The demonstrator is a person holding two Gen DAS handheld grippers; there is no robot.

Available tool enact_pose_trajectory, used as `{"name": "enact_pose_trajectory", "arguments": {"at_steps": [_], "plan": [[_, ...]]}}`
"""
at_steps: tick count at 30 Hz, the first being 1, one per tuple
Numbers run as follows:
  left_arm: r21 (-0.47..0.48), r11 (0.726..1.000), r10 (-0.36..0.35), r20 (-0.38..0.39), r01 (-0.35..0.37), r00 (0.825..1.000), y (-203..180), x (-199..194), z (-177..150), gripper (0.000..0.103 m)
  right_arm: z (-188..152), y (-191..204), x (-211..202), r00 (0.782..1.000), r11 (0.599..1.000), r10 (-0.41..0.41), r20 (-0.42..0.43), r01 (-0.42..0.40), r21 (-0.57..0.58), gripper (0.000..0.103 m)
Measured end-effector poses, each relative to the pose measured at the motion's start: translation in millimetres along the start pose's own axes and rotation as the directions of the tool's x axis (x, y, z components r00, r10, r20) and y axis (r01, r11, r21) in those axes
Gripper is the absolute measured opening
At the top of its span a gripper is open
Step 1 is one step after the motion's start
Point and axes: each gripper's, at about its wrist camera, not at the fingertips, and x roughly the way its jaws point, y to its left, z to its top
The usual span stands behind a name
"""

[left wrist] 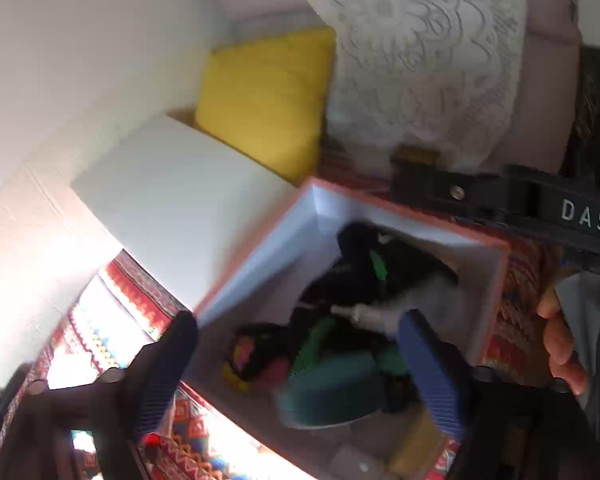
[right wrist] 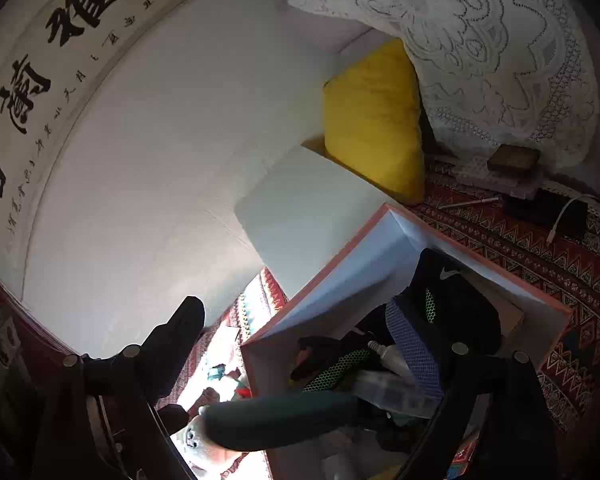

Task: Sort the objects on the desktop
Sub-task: 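Carry the teal case and bead box into the pink box and release, then move both open tools back to the pile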

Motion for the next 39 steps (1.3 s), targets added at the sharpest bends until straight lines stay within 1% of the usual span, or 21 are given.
{"name": "enact_pose_trajectory", "arguments": {"at_steps": [3,5,8,10,14,18,24,27,29,33,36,38,39], "plan": [[-0.021,0.999,0.040,0.008,-0.040,0.999,16.4,-8.4,-3.0,0.093,-1.7,3.5,4.4,1.000,1.000,0.023,-0.016,-0.023,-0.003,0.095],[-0.037,0.996,0.077,0.004,-0.076,0.997,32.0,-14.4,-9.6,0.093,-5.4,10.5,9.1,0.999,0.999,0.024,-0.034,-0.025,-0.021,0.095],[-0.089,0.988,0.130,-0.005,-0.130,0.991,63.3,-27.3,-27.7,0.093,-14.1,28.8,17.2,0.998,0.998,0.028,-0.052,-0.030,-0.049,0.095],[-0.138,0.979,0.149,-0.008,-0.148,0.989,87.4,-38.9,-44.2,0.093,-20.6,40.4,21.3,0.998,0.997,0.031,-0.061,-0.035,-0.067,0.095],[-0.218,0.957,0.191,-0.021,-0.191,0.981,132.3,-61.8,-82.0,0.094,-35.9,64.3,31.3,0.996,0.993,0.034,-0.085,-0.043,-0.108,0.095],[-0.287,0.931,0.226,-0.033,-0.226,0.973,172.3,-87.4,-124.3,0.094,-56.1,94.8,49.7,0.992,0.984,0.034,-0.122,-0.055,-0.170,0.095],[-0.392,0.879,0.271,-0.056,-0.271,0.961,227.5,-124.4,-187.3,0.096,-102.3,150.9,92.7,0.978,0.951,0.028,-0.207,-0.090,-0.295,0.095],[-0.440,0.854,0.274,-0.071,-0.276,0.959,251.0,-131.9,-216.2,0.098,-131.7,174.2,121.1,0.965,0.932,0.006,-0.263,-0.101,-0.348,0.095],[-0.459,0.848,0.257,-0.080,-0.264,0.963,258.8,-124.8,-229.8,0.098,-151.7,186.1,142.4,0.951,0.921,-0.007,-0.308,-0.114,-0.372,0.095],[-0.497,0.834,0.222,-0.096,-0.240,0.970,274.2,-110.5,-256.9,0.098,-187.8,194.9,186.6,0.912,0.908,-0.079,-0.403,-0.101,-0.407,0.095],[-0.526,0.821,0.196,-0.107,-0.223,0.975,285.8,-99.8,-277.2,0.098,-206.8,194.1,210.2,0.880,0.889,-0.166,-0.446,-0.061,-0.453,0.090],[-0.537,0.821,0.164,-0.100,-0.192,0.981,284.9,-87.9,-283.5,0.098,-209.1,193.0,213.3,0.876,0.872,-0.203,-0.438,-0.042,-0.488,0.089],[-0.540,0.824,0.145,-0.091,-0.171,0.985,282.1,-80.2,-284.0,0.098,-206.6,192.7,210.7,0.883,0.859,-0.221,-0.415,-0.026,-0.512,0.089]]}}
